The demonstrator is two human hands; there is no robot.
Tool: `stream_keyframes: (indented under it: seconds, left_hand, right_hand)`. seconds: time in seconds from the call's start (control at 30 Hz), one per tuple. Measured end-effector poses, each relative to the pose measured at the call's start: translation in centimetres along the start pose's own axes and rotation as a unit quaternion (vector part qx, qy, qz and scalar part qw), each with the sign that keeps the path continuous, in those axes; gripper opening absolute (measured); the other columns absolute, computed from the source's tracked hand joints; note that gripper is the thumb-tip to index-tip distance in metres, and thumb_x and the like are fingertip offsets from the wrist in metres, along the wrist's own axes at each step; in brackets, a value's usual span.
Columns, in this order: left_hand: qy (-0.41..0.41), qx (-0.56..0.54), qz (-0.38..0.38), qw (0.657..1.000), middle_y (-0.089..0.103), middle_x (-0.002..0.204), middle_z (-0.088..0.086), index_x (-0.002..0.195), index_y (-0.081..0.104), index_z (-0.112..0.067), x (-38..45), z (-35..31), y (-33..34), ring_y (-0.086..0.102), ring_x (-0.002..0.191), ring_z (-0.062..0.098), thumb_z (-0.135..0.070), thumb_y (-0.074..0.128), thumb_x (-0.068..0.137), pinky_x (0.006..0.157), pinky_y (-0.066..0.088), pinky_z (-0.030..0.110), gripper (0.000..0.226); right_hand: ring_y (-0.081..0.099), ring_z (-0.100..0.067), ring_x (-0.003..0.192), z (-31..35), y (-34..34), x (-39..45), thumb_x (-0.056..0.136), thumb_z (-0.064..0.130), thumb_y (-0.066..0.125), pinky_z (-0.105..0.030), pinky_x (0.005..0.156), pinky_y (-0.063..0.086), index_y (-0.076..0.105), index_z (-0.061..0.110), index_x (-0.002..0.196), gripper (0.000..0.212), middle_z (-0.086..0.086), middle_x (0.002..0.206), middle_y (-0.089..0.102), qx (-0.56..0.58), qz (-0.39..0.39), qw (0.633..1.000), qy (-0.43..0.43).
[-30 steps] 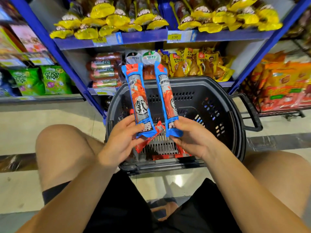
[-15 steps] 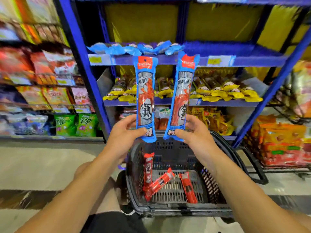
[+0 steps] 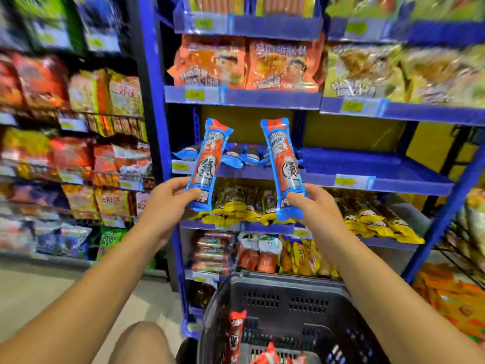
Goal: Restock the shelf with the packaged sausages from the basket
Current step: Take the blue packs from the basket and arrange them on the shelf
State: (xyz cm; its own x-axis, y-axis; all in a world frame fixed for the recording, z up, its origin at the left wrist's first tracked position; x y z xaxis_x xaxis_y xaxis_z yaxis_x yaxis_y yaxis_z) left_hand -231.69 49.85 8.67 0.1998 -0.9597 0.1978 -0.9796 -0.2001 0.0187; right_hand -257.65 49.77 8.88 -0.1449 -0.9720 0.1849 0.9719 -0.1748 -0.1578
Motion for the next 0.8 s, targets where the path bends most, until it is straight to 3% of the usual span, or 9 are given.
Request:
stream_keyframes:
  seconds: [0.07,0.17,0.3,0.43,0.57,0.7,0.8]
  left_hand:
    - [-0.014,0.011,-0.011,1.0,0.071,0.079,0.003,0.094,0.068,-0.01,1.7,-0.7,-0.2,0.066,0.059,0.008,-0.007,0.06,0.091,0.058,0.056,0.029,0.009]
    - [-0.058,-0.022,-0.046,0.997,0.07,0.085,0.01,0.091,0.068,-0.009,4.0,-1.7,0.2,0.065,0.061,0.014,-0.011,0.063,0.089,0.054,0.055,0.025,0.006]
    - [-0.106,-0.097,-0.066,0.987,0.069,0.089,0.011,0.109,0.062,-0.004,6.6,-3.1,1.9,0.065,0.064,0.018,-0.021,0.066,0.09,0.05,0.054,0.026,0.026]
    - [-0.117,-0.108,-0.094,0.983,0.069,0.087,0.012,0.11,0.06,-0.003,8.3,-3.9,3.7,0.066,0.064,0.018,-0.031,0.067,0.089,0.061,0.059,0.033,0.036]
    - [-0.136,-0.097,-0.101,0.981,0.068,0.081,0.009,0.11,0.059,-0.005,9.5,-4.0,4.9,0.067,0.06,0.018,-0.038,0.064,0.09,0.057,0.057,0.031,0.038]
    - [-0.081,0.098,-0.131,0.983,0.07,0.093,0.008,0.103,0.064,-0.008,10.4,-3.7,4.8,0.069,0.067,0.019,-0.052,0.059,0.087,0.059,0.058,0.035,0.046]
    - [0.086,0.323,-0.144,0.931,0.064,0.11,0.004,0.11,0.063,-0.017,10.3,-3.3,3.8,0.062,0.091,0.018,-0.057,0.055,0.087,0.072,0.049,0.034,0.047]
  right_hand:
    - [0.067,-0.027,0.095,0.4,0.2,1.0,0.088,0.02,0.065,-0.05,0.087,0.054,0.06,0.025,0.095,0.01,-0.005,0.102,0.068,0.009,-0.011,1.0,0.005]
    - [0.065,-0.026,0.095,1.0,0.4,2.0,0.09,0.022,0.063,-0.051,0.086,0.054,0.057,0.022,0.105,0.017,-0.003,0.104,0.064,0.017,-0.021,1.0,0.012]
    - [0.063,-0.022,0.098,1.6,0.7,3.1,0.091,0.024,0.061,-0.047,0.083,0.055,0.054,0.019,0.118,0.028,-0.002,0.108,0.061,0.013,-0.019,1.0,0.017]
    - [0.063,-0.021,0.098,1.6,0.9,3.5,0.093,0.025,0.06,-0.046,0.083,0.055,0.054,0.021,0.116,0.024,-0.001,0.109,0.061,0.026,-0.027,0.999,0.02]
    - [0.064,-0.02,0.098,1.3,0.6,3.6,0.093,0.026,0.06,-0.048,0.086,0.057,0.054,0.024,0.112,0.02,0.0,0.108,0.061,0.03,-0.031,0.999,0.016]
    - [0.063,-0.016,0.099,1.2,0.4,3.7,0.094,0.027,0.059,-0.043,0.083,0.057,0.053,0.026,0.115,0.022,0.004,0.109,0.061,0.032,-0.026,0.999,0.005]
    - [0.064,-0.017,0.099,0.9,0.3,3.7,0.093,0.027,0.06,-0.046,0.085,0.057,0.054,0.03,0.109,0.017,0.005,0.108,0.062,0.025,-0.021,0.999,-0.001]
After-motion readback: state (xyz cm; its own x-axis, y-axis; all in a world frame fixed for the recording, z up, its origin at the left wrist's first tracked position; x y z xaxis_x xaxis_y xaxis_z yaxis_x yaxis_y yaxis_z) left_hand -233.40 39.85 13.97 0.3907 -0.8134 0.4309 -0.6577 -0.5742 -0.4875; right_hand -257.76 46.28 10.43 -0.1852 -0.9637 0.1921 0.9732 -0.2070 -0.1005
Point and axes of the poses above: each hand's wrist, its own x-axis towards the middle knuckle, its own y-axis out of the palm, z = x × y, the point moved 1 cm from there along x, towards the middle knuckle
